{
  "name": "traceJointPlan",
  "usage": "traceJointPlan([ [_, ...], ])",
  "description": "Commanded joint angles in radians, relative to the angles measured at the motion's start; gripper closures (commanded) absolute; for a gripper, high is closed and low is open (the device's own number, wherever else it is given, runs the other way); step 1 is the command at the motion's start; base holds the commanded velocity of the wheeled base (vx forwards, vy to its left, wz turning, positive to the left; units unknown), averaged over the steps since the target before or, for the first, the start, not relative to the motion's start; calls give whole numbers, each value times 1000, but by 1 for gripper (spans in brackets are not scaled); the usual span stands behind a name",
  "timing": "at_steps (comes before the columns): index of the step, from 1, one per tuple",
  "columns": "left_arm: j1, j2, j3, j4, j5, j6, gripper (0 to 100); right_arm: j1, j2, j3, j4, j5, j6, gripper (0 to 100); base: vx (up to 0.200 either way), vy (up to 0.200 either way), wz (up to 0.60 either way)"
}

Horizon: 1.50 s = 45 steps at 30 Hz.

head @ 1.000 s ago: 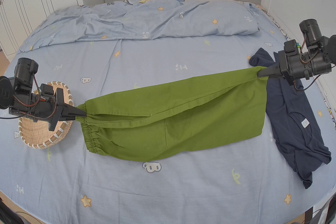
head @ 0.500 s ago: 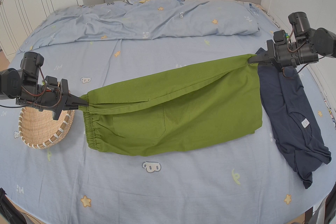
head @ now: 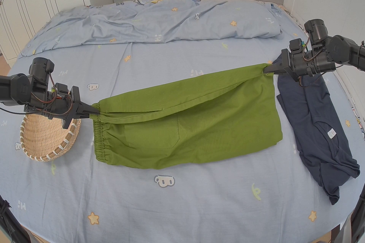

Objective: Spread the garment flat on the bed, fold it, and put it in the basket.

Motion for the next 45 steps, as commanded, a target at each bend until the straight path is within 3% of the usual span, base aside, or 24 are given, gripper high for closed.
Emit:
traceJointPlan([
  [1, -1, 41, -15, 0, 2, 1, 100, 0, 46, -22, 0, -1, -1, 100, 0, 0, 0],
  [25, -4, 164, -101, 0, 11, 1, 100, -2, 149, -34, -37, -10, 2, 100, 0, 0, 0],
  [26, -4, 165, -104, 0, 11, 1, 0, -2, 154, -34, -37, -10, 2, 100, 0, 0, 0],
  [27, -4, 165, -104, 0, 13, 3, 0, -2, 157, -34, -37, -10, 2, 0, 0, 0, 0],
  [37, -7, 156, -109, 3, -1, -7, 0, 3, 161, -34, -34, -8, 2, 0, 0, 0, 0],
  [45, -91, -54, -55, 9, -1, -34, 0, 2, 89, 80, -49, -5, 5, 0, 0, 0, 0],
])
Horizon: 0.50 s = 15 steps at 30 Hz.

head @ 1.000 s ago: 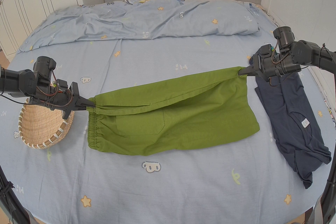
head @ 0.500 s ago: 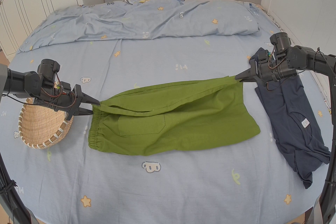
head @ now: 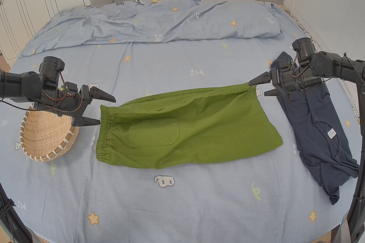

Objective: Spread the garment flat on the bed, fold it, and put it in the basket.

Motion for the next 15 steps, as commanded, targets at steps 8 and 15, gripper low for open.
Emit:
traceJointPlan([
  [8, -165, -137, 38, -8, 15, -55, 0, 4, -209, 299, -128, 10, 35, 0, 0, 0, 0],
  [15, -169, 23, 14, -69, 16, -56, 0, -16, -329, 413, -157, 93, 75, 0, 0, 0, 0],
])
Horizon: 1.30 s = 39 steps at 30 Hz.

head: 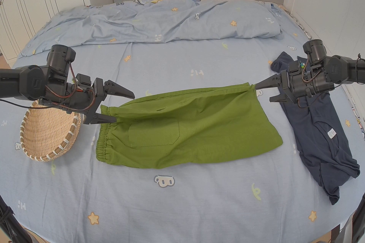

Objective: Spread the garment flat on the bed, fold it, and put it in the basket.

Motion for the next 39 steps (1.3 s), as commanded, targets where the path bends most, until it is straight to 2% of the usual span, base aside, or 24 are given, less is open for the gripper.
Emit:
traceJointPlan([
  [1, -11, 143, -25, -77, 4, -7, 0, -18, -134, 98, -46, 45, 24, 0, 0, 0, 0],
  [6, -4, 225, -96, -136, 8, -53, 0, -22, -149, 126, -87, 48, 24, 0, 0, 0, 0],
  [15, 93, 376, -317, -157, 20, -106, 0, -21, -197, 152, -93, 48, 24, 0, 0, 0, 0],
  [23, 115, 390, -337, -162, 20, -127, 0, -19, -197, 155, -93, 48, 24, 0, 0, 0, 0],
  [30, 116, 311, -258, -159, 3, -119, 0, -12, -192, 164, -95, 48, 19, 0, 0, 0, 0],
  [34, 122, 179, -116, -176, -45, -92, 0, -8, -194, 169, -95, 48, 16, 0, 0, 0, 0],
  [38, 153, 87, 44, -218, -77, -26, 0, -8, -195, 170, -95, 48, 16, 0, 0, 0, 0],
  [39, 170, 60, 120, -249, -91, -3, 0, -8, -195, 172, -93, 48, 14, 0, 0, 0, 0],
])
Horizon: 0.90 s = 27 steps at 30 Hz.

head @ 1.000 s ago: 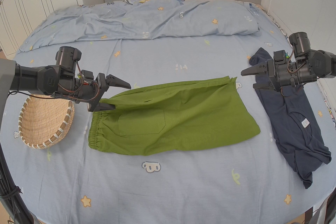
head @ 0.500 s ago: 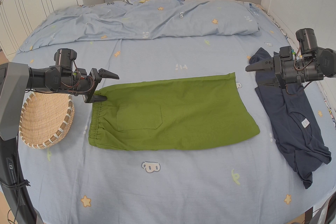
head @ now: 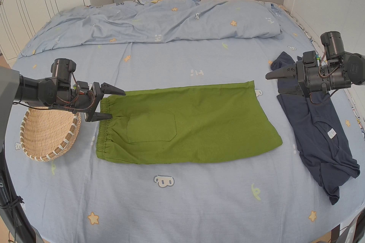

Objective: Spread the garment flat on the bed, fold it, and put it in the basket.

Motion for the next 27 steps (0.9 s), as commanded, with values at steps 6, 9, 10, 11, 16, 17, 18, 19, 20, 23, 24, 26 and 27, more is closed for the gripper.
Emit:
traceJointPlan([
  [6, 71, -199, 449, -239, -90, 116, 0, 5, -4, 11, 0, 0, -2, 0, 0, 0, 0],
  [9, 105, -198, 512, -345, -92, 116, 0, 12, -7, 14, 1, 0, -4, 0, 0, 0, 0],
  [10, 109, -191, 526, -372, -92, 119, 0, 12, -7, 18, 0, 0, -4, 0, 0, 0, 0],
  [11, 114, -176, 533, -395, -92, 119, 0, 12, -7, 18, -2, 0, -4, 0, 0, 0, 0],
  [16, 142, -122, 532, -426, -90, 126, 0, 16, -7, 21, -2, 0, -4, 0, 0, 0, 0],
  [17, 142, -113, 532, -426, -90, 130, 0, 16, -7, 22, -2, 0, -4, 0, 0, 0, 0],
  [18, 140, -98, 532, -426, -90, 138, 0, 16, -7, 22, -2, 0, -4, 0, 0, 0, 0],
  [19, 134, -84, 532, -426, -90, 150, 0, 16, -7, 22, -2, 0, -4, 0, 0, 0, 0],
  [20, 131, -78, 532, -426, -90, 156, 0, 16, -7, 22, -2, 0, -4, 0, 0, 0, 0],
  [23, 126, -49, 533, -424, -84, 195, 0, 17, -7, 24, -2, 0, -4, 0, 0, 0, 0],
  [24, 114, -32, 530, -426, -84, 204, 0, 17, -7, 24, -2, 0, -5, 0, 0, 0, 0],
  [26, 106, -26, 524, -426, -82, 202, 0, 17, -5, 24, -2, 2, -5, 0, 0, 0, 0],
  [27, 106, -26, 523, -426, -84, 202, 0, 17, -5, 24, -2, 0, -5, 0, 0, 0, 0],
])
